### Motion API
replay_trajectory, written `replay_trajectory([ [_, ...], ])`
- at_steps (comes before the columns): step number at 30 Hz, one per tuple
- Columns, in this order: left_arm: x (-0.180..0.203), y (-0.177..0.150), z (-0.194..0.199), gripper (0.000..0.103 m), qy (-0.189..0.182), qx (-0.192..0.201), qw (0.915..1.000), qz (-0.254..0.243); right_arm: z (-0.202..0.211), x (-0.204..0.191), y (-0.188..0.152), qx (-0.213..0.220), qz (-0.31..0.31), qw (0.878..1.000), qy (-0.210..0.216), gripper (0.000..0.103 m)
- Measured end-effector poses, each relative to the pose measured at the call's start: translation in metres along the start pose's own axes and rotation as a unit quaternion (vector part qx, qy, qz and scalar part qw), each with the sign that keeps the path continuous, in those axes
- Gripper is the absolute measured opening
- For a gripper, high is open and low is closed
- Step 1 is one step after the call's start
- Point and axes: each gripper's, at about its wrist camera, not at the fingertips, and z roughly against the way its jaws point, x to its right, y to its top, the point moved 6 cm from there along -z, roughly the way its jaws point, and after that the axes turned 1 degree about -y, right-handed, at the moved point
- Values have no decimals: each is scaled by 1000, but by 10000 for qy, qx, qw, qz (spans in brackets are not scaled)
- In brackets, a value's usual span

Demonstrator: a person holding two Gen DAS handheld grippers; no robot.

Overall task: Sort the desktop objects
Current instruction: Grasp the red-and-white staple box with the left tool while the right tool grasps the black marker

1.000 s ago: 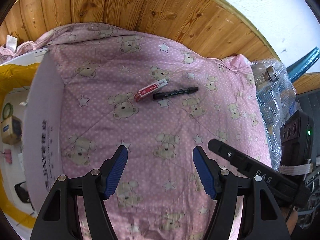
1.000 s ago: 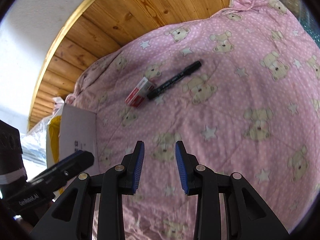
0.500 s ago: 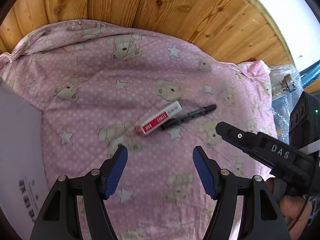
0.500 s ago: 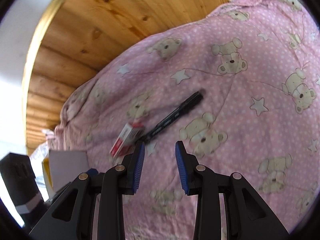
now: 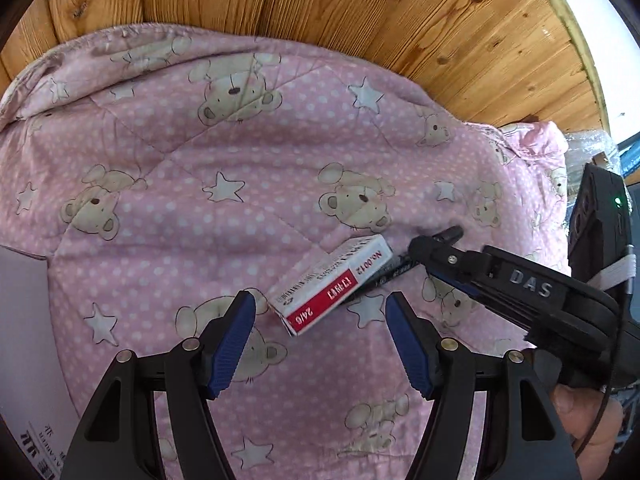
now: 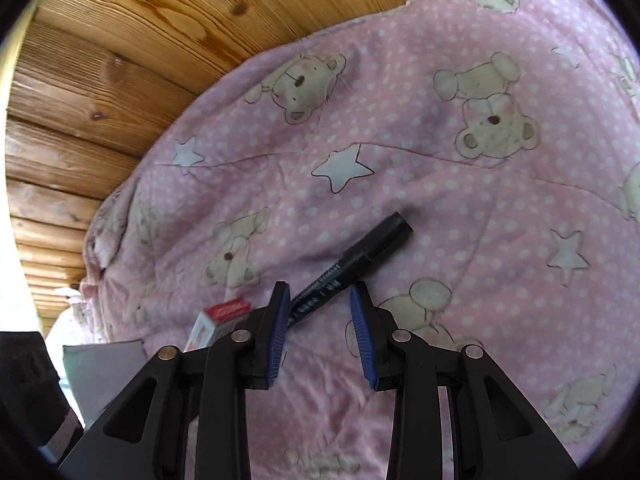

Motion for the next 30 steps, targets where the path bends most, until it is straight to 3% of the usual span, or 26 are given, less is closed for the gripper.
replay_trajectory([
  [1,-1,0,-4,56,21,-38,10000,15,-2,-4,1,51,129,9999,-79,32],
  [3,-7,-2,-13,34,201,-173,9996,68,-3,-10,3,137,383,9989,-217,31],
  [6,-14,-4,-17,24,331,-201,9991,152,-3,-13,1,135,623,9978,-160,24],
  [9,-17,-8,-11,20,257,-197,9992,236,7,-12,2,97,778,9969,-33,3],
  [14,-12,-10,7,19,36,-63,9997,216,25,-7,-6,-116,1140,9934,18,5],
  [17,-11,-4,10,35,134,30,9998,139,27,1,-4,-173,766,9966,236,9],
  [19,-15,2,6,38,192,51,9997,167,23,2,-2,-151,452,9982,358,31],
  [21,-15,6,0,38,188,36,9997,129,16,0,1,-95,340,9989,296,36],
  [23,-15,11,-8,38,244,9,9997,48,-1,-6,4,-126,341,9992,174,36],
  [26,-13,14,-19,37,269,-22,9996,-64,-8,-19,8,177,716,9972,-134,33],
  [30,-5,11,-21,25,332,-10,9993,-188,-7,-14,3,170,846,9962,-133,21],
])
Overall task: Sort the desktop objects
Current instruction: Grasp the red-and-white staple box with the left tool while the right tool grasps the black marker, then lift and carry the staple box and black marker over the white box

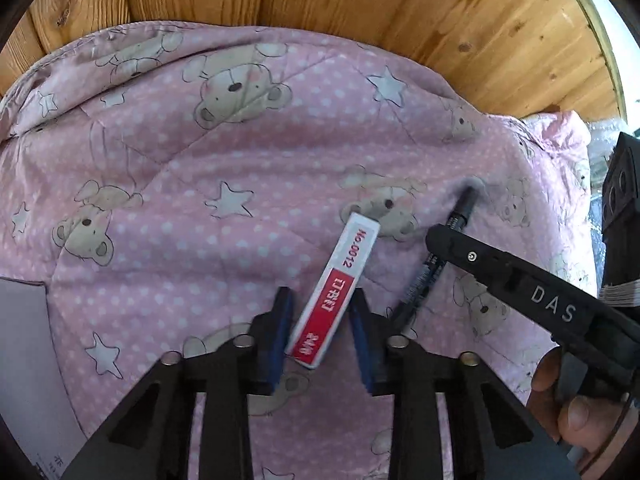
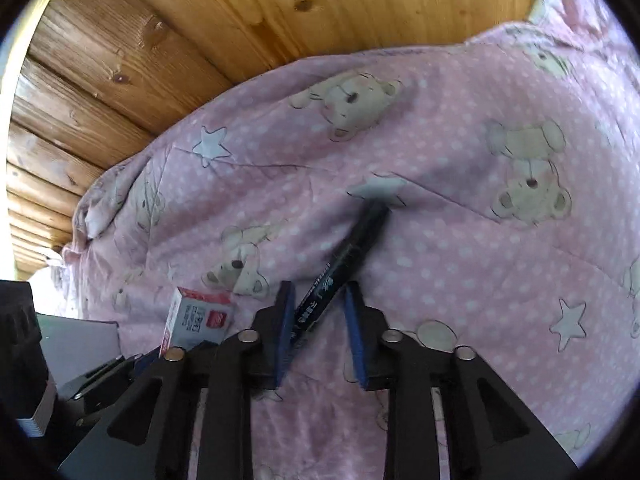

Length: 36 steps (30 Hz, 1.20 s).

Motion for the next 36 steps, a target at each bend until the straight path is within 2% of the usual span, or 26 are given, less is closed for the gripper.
replay_trajectory([
  [1,2,-1,-1,19,-18,-23,10000,-3,2,4,-2,-44,-104,9999,62,18],
  [3,3,-6,2,16,-23,-42,10000,18,9,7,-7,-65,-151,9998,108,15],
  [13,-6,-29,46,16,-103,94,9995,293,48,-6,-50,-289,213,9986,380,13],
  [23,3,-78,89,16,-131,115,9991,388,78,-4,-106,-498,210,9972,520,13],
  [36,7,-116,156,16,-181,537,9971,507,125,-27,-155,-459,578,9960,513,13],
])
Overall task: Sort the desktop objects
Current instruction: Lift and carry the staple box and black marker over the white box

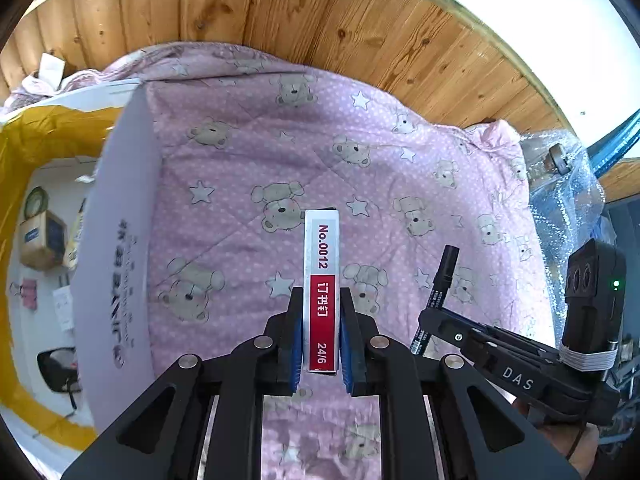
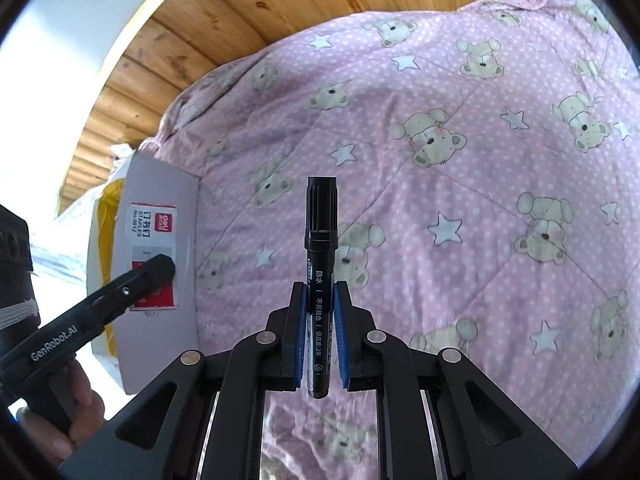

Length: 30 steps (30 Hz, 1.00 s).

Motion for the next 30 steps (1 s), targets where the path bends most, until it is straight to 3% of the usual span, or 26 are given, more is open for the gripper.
replay_trajectory([
  [13,3,-31,58,16,-113,378,9992,11,30,-47,-29,80,520,9986,25,13],
  [30,-33,-60,119,16,-83,886,9952,417,49,-122,-56,36,1288,9916,146,13],
])
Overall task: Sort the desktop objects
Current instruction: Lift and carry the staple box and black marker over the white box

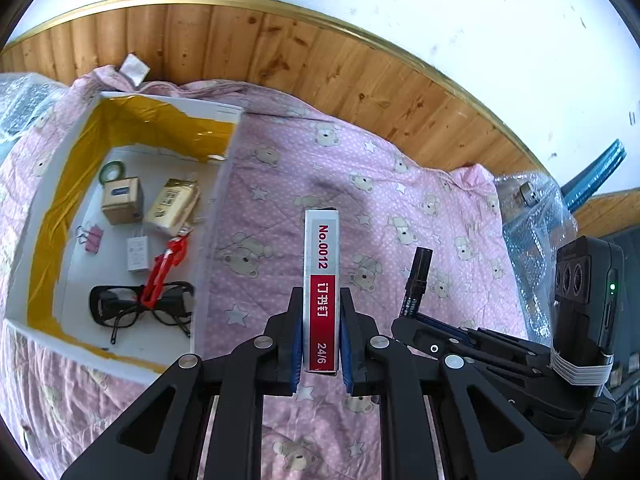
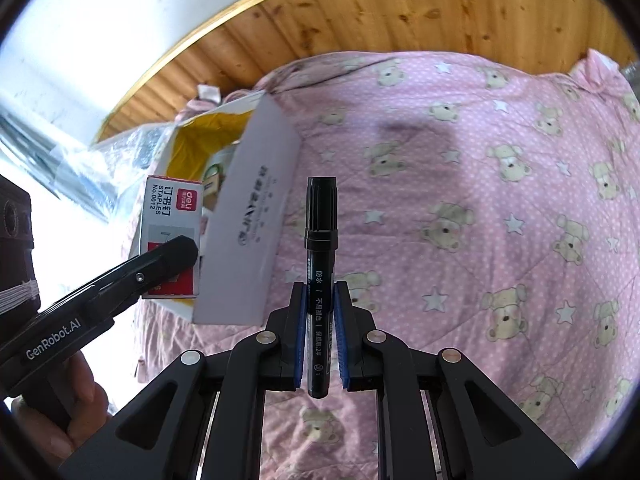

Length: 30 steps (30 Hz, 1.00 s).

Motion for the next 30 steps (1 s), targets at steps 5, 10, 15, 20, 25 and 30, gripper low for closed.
replay_trajectory([
  [5,-17,-5,16,16,40,143,9997,196,-2,-20,-2,-49,209,9998,33,13],
  [10,-38,-14,26,16,93,216,9988,433,-4,-42,-2,-78,408,9991,91,13],
  [15,-60,-23,37,16,150,301,9971,679,-11,-64,-2,-161,610,9979,172,14],
  [20,-92,-23,50,16,237,462,9932,1038,-18,-90,4,-209,846,9958,273,13],
  [25,-130,-17,60,16,269,600,9871,1460,-26,-117,18,-201,1036,9937,388,13],
  [30,-158,-7,62,16,372,656,9832,1662,-40,-141,33,-246,1162,9917,488,13],
])
